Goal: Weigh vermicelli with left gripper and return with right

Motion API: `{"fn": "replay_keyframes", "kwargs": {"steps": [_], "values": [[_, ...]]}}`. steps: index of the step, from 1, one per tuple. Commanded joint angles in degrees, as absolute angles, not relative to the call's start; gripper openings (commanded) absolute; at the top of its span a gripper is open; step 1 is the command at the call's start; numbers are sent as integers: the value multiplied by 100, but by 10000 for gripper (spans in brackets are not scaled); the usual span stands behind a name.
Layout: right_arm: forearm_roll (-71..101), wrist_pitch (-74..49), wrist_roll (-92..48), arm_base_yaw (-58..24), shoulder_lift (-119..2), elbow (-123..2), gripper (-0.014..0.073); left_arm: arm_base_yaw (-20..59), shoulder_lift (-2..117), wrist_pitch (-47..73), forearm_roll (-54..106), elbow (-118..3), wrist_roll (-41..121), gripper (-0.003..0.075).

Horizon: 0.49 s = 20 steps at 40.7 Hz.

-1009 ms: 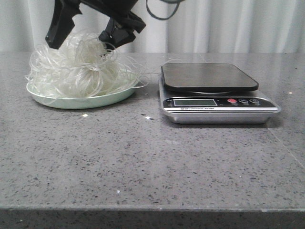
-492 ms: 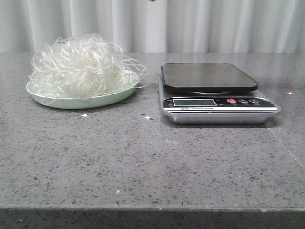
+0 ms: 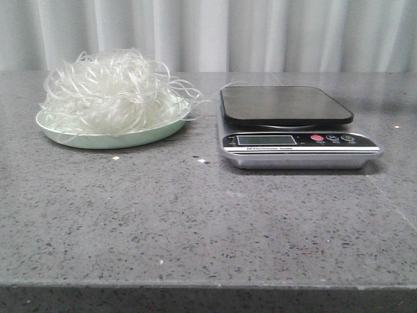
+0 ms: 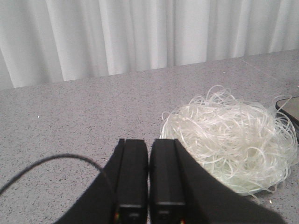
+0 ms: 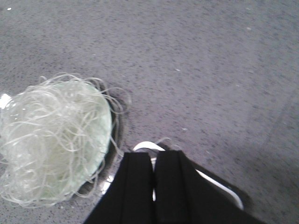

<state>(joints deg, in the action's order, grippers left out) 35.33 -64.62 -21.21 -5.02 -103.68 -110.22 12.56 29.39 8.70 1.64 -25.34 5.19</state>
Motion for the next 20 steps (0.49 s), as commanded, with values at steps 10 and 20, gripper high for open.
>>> {"fn": "replay_keyframes", "kwargs": {"steps": [10,20], "values": [[3255,-5998,-2096,-82,-9980,-11164,150,1243,2945,403,229,-2695,454,137],[2915,-4207,-1987,-101,-9275,-9958,150,1243,2945,393,313,-2695,454,137]]}}
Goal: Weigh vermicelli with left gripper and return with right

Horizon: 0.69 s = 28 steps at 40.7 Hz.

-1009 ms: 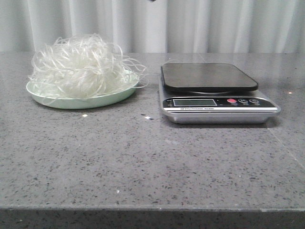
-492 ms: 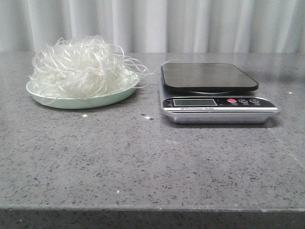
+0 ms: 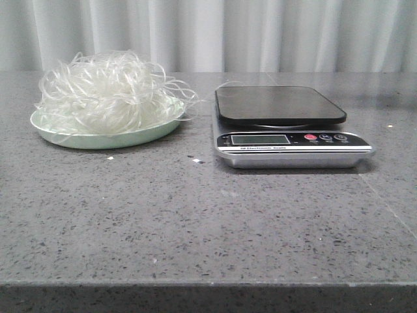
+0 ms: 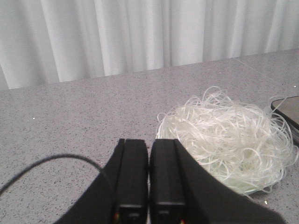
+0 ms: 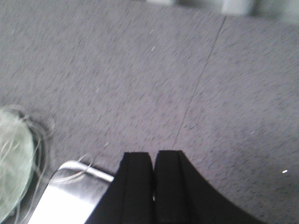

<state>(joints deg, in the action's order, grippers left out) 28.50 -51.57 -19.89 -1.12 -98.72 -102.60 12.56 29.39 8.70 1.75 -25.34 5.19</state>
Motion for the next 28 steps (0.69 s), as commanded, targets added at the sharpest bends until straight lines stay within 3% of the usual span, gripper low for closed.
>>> {"fn": "replay_keyframes", "kwargs": {"steps": [1,28], "values": [[2903,-3981,-1987,-101,-9191,-9748,150,1243,2945,393,347,-2695,454,137],[2126,-939,-1992,-101,-5757,-4964,150,1243,2945,393,359,-2695,454,137]]}}
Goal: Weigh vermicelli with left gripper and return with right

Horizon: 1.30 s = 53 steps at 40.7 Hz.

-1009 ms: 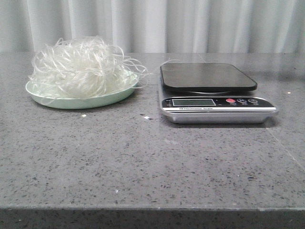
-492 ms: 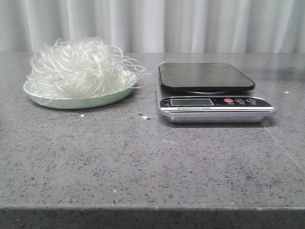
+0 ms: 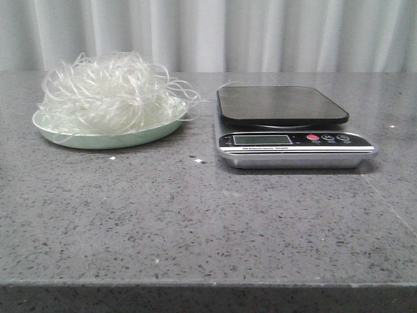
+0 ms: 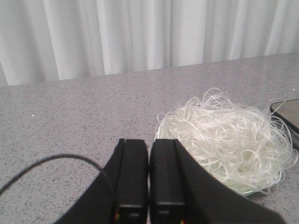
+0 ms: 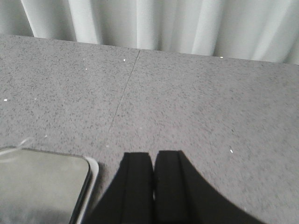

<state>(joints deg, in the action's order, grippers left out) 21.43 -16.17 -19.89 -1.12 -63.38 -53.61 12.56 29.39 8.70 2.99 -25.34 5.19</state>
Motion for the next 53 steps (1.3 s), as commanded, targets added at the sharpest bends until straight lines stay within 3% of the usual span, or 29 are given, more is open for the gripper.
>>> {"fn": "replay_keyframes", "kwargs": {"steps": [1,13,23,53], "values": [[2126,-891,-1992,-101,-5577,-4812,150,1243,2945,393,359,-2695,454,137],[2122,-438,-1992,-101,-3519,-2883,150,1243,2945,393,359,-2695,454,137],[1612,-418,-1992,-101,-2370,-2056,150,1243,2945,393,359,-2695,454,137],[1156,-414,-1992,-101,-2230,-1912,150,1243,2945,414,359,-2695,454,137]]}}
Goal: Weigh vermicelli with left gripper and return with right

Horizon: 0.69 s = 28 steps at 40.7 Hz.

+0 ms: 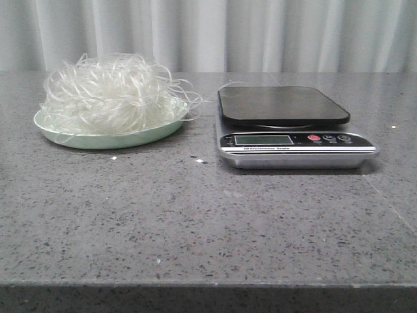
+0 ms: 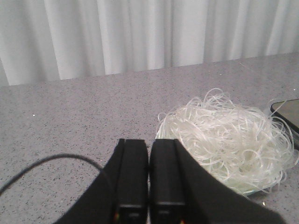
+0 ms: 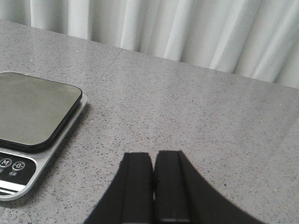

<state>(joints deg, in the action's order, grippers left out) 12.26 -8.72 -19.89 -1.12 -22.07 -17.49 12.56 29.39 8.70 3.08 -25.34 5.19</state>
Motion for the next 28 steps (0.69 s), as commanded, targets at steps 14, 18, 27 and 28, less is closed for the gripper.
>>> {"fn": "replay_keyframes", "kwargs": {"steps": [14,18,27,28], "values": [[1156,-414,-1992,-101,-2230,-1912,150,1228,2926,410,359,-2618,454,137],[1156,-414,-1992,-101,-2230,-1912,150,1072,2786,172,359,-2439,454,137],[1156,-414,-1992,-101,-2230,-1912,150,390,1948,-383,359,-1515,454,137],[1156,-414,-1992,-101,-2230,-1912,150,289,1807,-383,359,-1386,454,137]]}}
